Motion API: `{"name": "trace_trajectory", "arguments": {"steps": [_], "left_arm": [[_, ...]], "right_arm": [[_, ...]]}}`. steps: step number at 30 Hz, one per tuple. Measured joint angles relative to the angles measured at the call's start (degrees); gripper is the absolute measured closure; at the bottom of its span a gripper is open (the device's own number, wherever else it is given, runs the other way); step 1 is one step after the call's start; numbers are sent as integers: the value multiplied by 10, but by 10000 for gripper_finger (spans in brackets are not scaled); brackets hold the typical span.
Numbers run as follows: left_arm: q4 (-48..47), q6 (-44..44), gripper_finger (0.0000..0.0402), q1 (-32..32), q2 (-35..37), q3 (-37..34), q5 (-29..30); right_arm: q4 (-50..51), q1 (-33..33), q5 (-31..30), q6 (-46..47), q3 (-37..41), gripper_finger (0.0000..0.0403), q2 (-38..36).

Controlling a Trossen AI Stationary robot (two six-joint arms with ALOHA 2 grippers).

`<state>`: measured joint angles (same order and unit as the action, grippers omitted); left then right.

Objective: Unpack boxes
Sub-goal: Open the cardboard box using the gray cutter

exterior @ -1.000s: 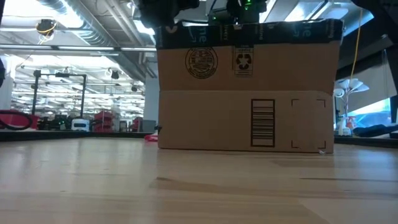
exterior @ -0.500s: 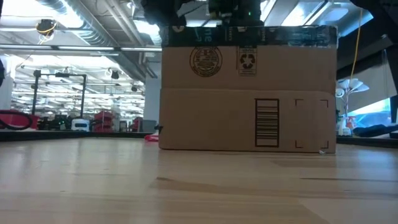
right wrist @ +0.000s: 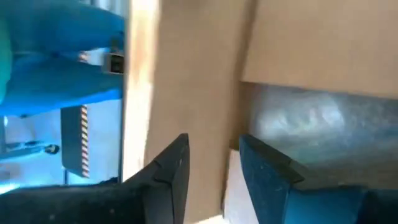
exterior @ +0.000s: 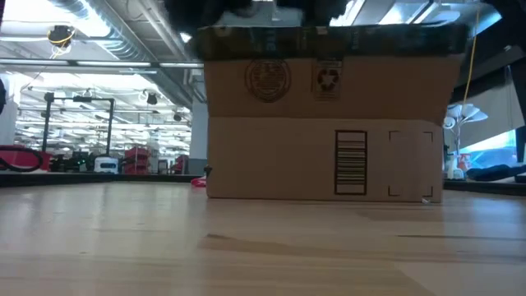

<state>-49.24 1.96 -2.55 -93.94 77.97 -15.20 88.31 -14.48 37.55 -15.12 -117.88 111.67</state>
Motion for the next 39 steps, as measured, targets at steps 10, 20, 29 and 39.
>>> {"name": "trace_trajectory", "arguments": {"steps": [10, 20, 29, 39], "left_arm": [[-39, 18, 318, -10, -4, 0, 23], [-43, 19, 318, -13, 5, 3, 28], [-38, 15, 318, -12, 39, 4, 29], [-61, 24, 318, -12, 51, 4, 33]], "right_arm": [[-29, -1, 99, -2, 34, 272, -3], [-30, -11, 193, 1, 58, 272, -2], [-42, -10, 198, 1, 126, 272, -1], [-163, -10, 207, 49, 208, 272, -1]]}}
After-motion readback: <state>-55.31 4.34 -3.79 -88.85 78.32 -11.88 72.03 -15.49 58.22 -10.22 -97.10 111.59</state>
